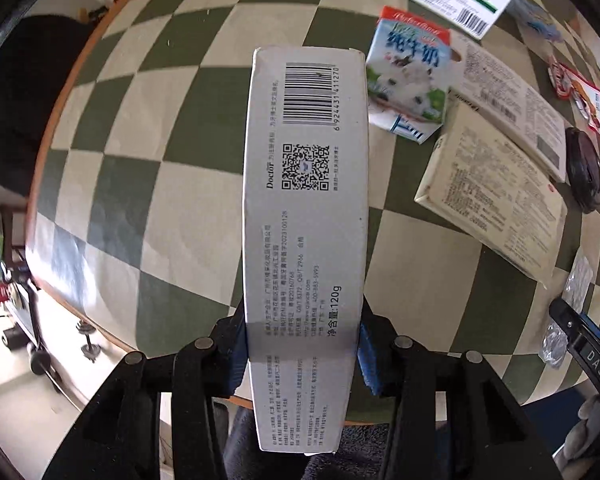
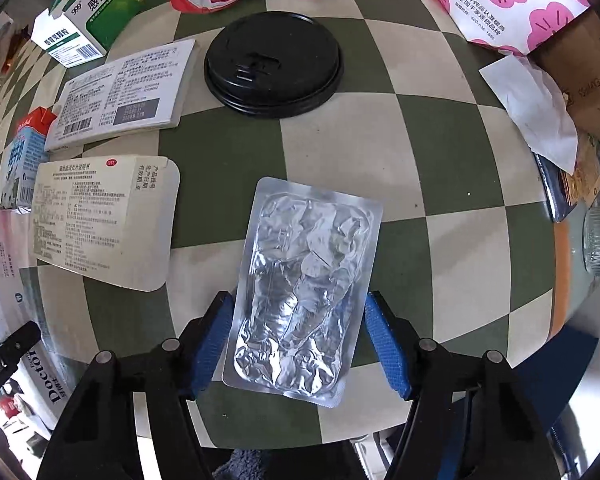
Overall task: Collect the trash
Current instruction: 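Carry the white box and foil pack down toward the floor trash bin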
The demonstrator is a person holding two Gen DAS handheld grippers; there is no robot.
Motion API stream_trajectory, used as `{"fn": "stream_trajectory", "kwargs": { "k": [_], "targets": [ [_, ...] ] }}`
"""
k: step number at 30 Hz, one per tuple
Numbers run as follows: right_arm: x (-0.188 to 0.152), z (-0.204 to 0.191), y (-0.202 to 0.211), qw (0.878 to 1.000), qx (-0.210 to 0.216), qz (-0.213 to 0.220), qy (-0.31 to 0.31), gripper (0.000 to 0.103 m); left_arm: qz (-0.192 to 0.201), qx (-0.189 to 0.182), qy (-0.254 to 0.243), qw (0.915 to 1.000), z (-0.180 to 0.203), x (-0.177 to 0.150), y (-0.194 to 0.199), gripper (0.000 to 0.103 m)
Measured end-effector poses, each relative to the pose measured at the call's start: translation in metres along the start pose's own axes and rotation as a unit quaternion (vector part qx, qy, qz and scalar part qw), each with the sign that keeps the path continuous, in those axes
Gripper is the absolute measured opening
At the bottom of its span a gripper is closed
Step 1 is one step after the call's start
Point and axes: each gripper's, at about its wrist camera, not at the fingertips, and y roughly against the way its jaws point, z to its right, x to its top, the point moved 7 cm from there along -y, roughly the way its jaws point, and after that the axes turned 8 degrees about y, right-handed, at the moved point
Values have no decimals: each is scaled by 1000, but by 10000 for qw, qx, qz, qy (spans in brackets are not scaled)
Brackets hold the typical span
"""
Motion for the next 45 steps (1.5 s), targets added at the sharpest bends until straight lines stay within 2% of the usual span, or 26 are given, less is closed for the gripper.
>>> {"fn": "stream_trajectory", "kwargs": {
  "k": [1,5,10,15,19,23,28,32,37,41,45],
  "targets": [
    [-1,-1,0,10000,18,6,0,68,60,3,-28,10000,-6,-12,12,42],
    [-3,0,2,9999,102,117,-29,68,309,22,-173,9994,5,-7,36,42],
    [-10,-12,27,9984,248,488,124,68,616,-96,-201,9979,15,6,65,42],
    [-19,-21,67,9952,403,846,296,68,1019,-345,-293,9938,5,-1,99,42],
    [-32,-35,113,9904,533,1213,385,68,1327,-644,-447,9881,-39,-29,120,42],
    [-60,-65,145,9841,682,1589,404,68,1582,-914,-685,9808,-85,-54,137,42],
    [-122,-107,164,9804,775,1793,273,68,1611,-1174,-1071,9741,-145,-99,138,42],
    [-190,-145,160,9817,924,1664,-18,68,1305,-1208,-1287,9756,-195,-141,113,42],
    [-263,-182,120,9874,1132,1096,-174,68,428,-1307,-1330,9815,-237,-185,46,42],
    [-312,-203,57,9913,1203,470,-248,68,-294,-1322,-1248,9829,-247,-206,-36,42],
    [-336,-211,-19,9919,1219,41,-346,68,-909,-1409,-1050,9802,-235,-207,-132,42]
  ]
}}
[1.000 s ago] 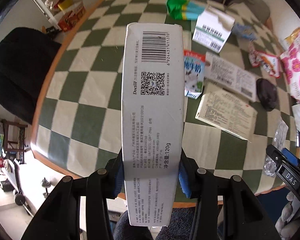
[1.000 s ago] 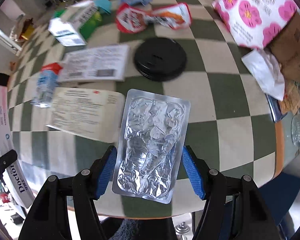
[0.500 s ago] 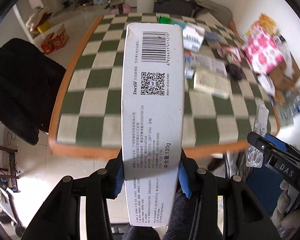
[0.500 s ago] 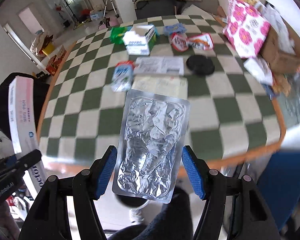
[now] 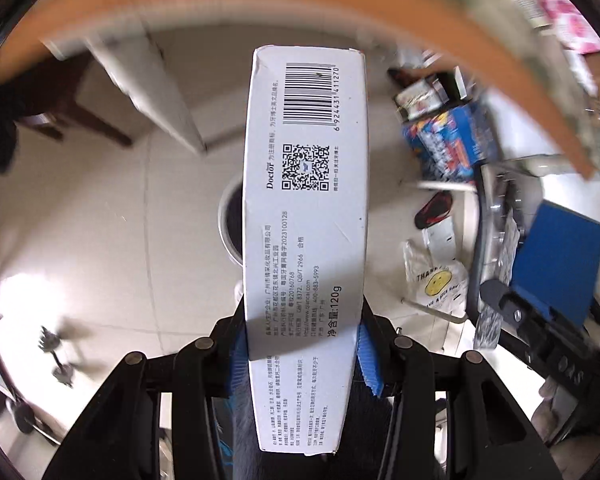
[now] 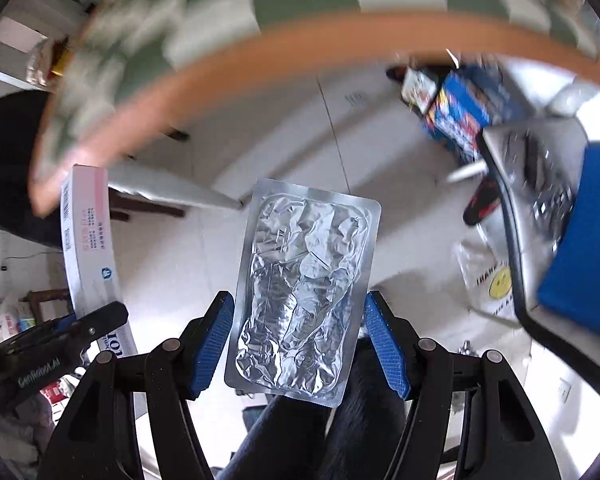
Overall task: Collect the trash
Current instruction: 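Carry the white box and foil pack down toward the floor trash bin, then open both tools over the bin, dropping the box and foil pack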
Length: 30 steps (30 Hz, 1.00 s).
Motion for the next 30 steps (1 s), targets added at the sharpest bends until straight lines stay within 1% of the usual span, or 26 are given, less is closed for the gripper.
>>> {"fn": "stream_trajectory", "kwargs": {
  "k": [3,4,5,6,7,8,9,11,12,13,14,15,17,18,19,21,22,24,26,28,29,30],
  "targets": [
    [-6,12,-66,9998,25,-187,-73,68,-273,-41,102,9996,-8,19,-70,42],
    [-7,16,-94,9996,114,-257,-93,68,-347,-37,127,9993,-11,26,-92,42],
    [-7,18,-111,9993,149,-311,-107,68,-395,-25,139,9991,-13,31,-114,42],
    [-7,23,-138,9991,178,-370,-139,68,-490,-31,121,9987,-16,38,-142,42],
    [-7,25,-167,9986,266,-423,-142,68,-567,-48,114,9983,-17,42,-158,42],
    [-6,27,-184,9985,274,-465,-131,68,-657,-70,118,9977,-20,46,-176,43],
    [-6,30,-211,9981,293,-529,-123,68,-721,-85,129,9973,-24,51,-199,44],
    [-5,33,-258,9969,439,-643,-116,68,-766,-45,156,9969,-32,60,-226,44],
    [-5,33,-277,9964,477,-700,-79,68,-784,-41,215,9967,-36,64,-237,51],
    [-6,33,-300,9955,540,-772,-53,68,-787,-62,274,9965,-41,67,-245,75],
    [-6,32,-314,9949,578,-831,-36,69,-731,-95,350,9967,-46,71,-253,86],
    [-7,30,-334,9933,679,-938,27,69,-658,-86,411,9969,-51,73,-257,95],
    [-6,29,-363,9910,859,-1026,75,70,-612,-31,514,9968,-63,73,-260,95],
    [-8,29,-374,9895,947,-1083,98,72,-564,6,576,9967,-68,73,-261,95],
    [-8,29,-382,9886,980,-1141,101,84,-484,61,606,9970,-75,72,-259,96],
    [-8,29,-392,9886,977,-1142,133,101,-236,315,586,9975,-86,69,-256,96],
    [-8,30,-394,9890,936,-1132,186,102,-116,425,558,9975,-91,68,-252,96],
    [-6,31,-393,9910,735,-1071,333,102,156,795,451,9957,-96,63,-244,96],
    [-7,32,-389,9919,532,-1066,442,102,244,1011,362,9939,-101,61,-243,96],
    [-6,30,-382,9926,338,-1037,538,102,320,1101,339,9928,-97,55,-237,96],
    [-5,32,-377,9939,155,-905,617,102,315,1117,319,9927,-95,51,-234,96],
    [-4,31,-373,9938,56,-873,690,102,308,1129,296,9927,-92,47,-230,96]
  ]
}}
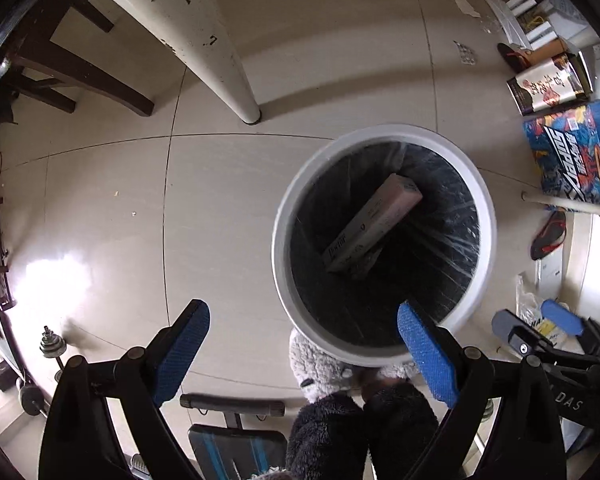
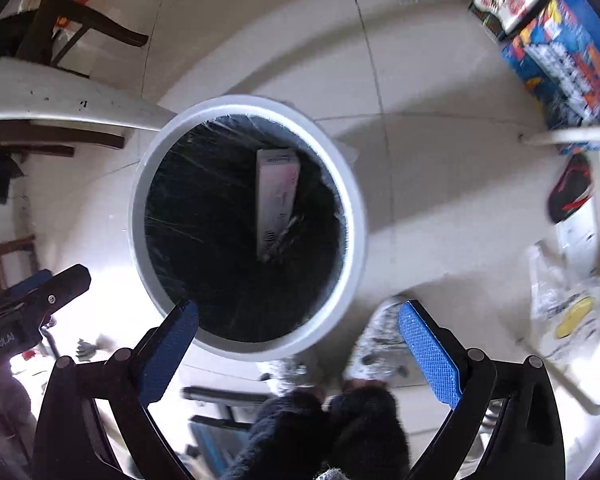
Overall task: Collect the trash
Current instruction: 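Open both tools over the bin, dropping the box and foil pack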
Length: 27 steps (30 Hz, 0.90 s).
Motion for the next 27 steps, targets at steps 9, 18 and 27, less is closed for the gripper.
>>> {"fn": "stream_trajectory", "kwargs": {
  "k": [9,18,27],
  "targets": [
    [-13,-7,64,9980,-580,174,184,102,99,91,13,9999,5,-26,62,96],
    [-39,-22,180,9969,-666,375,180,101,203,20,52,9998,7,-56,168,96],
    [-72,-54,318,9965,-572,551,256,101,430,68,-130,9990,-1,-85,287,96]
  ]
}}
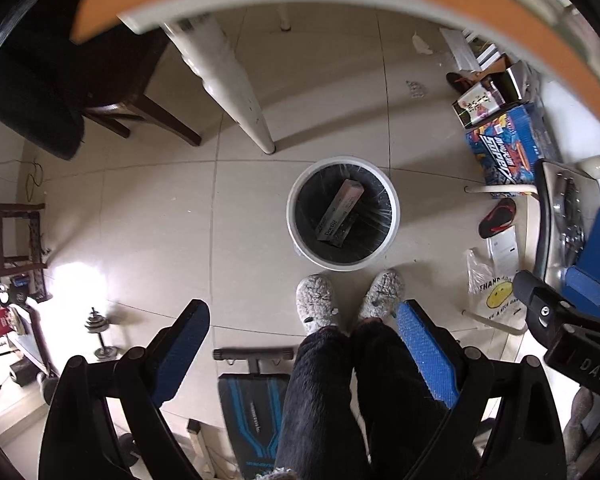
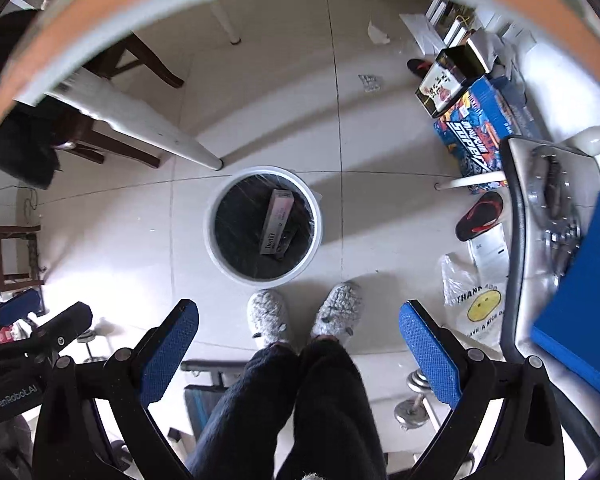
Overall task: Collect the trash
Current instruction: 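Open both tools over the bin, dropping the box and foil pack, then grasp the milk carton with the left tool while the right tool grasps the leaflet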
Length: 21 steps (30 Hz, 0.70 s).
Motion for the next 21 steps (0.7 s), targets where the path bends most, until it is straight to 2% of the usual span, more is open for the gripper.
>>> {"fn": "stream_trajectory", "kwargs": {
  "k": [7,11,17,18,21],
  "targets": [
    [-4,-16,98,9996,198,184,-96,101,270,-197,8,9994,-3,5,73,96],
    [9,-22,146,9981,381,428,-205,101,773,-122,-25,9969,3,32,111,96],
    [67,5,199,9976,105,679,-44,101,1253,196,27,9919,24,99,141,98],
    [81,13,206,9975,-8,709,64,101,1336,278,40,9906,30,112,144,102],
    [136,39,214,9948,-484,646,628,101,1495,518,100,9874,50,153,144,102]
  ]
}}
